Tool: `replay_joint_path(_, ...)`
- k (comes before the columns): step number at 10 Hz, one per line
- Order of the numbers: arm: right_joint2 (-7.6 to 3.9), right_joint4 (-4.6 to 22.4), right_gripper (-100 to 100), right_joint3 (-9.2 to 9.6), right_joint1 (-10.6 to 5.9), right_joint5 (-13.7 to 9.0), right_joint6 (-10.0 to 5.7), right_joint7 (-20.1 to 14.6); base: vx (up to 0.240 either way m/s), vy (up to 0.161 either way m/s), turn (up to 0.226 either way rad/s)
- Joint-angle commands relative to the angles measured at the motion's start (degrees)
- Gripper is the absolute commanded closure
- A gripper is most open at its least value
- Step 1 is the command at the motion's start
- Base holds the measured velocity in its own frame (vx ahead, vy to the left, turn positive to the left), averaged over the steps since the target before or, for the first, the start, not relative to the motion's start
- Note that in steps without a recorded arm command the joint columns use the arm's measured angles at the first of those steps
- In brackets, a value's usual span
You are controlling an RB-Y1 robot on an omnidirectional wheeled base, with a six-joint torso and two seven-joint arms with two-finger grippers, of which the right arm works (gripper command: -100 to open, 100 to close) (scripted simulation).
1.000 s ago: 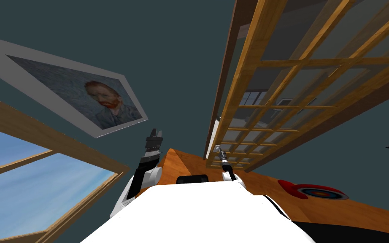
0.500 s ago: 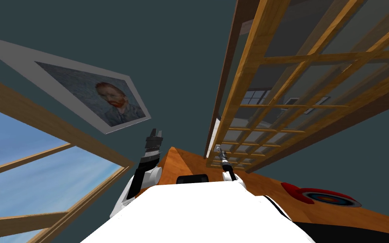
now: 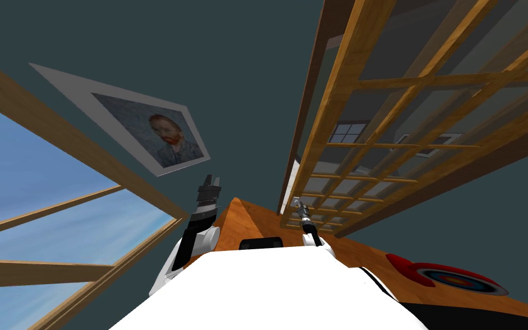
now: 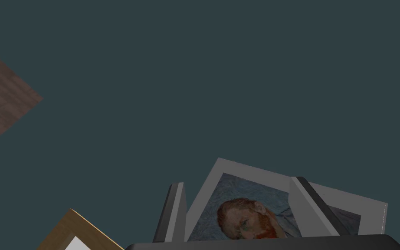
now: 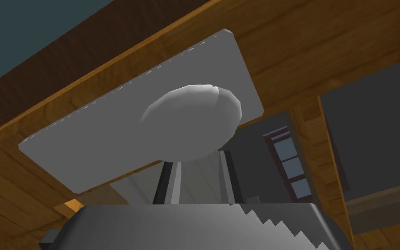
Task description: Pull the door open
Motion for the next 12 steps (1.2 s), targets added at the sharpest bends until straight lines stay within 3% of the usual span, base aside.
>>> replay_joint_path(1,0.53,-0.5,-100,0.62,0.12,-0.6,0.23,-2.1,-0.044,-0.021,-0.01)
replay_joint_path(12,1.83,-2.7,-100,3.49,0.31,-5.9,1.1,-18.0,-0.061,-0.002,0.034)
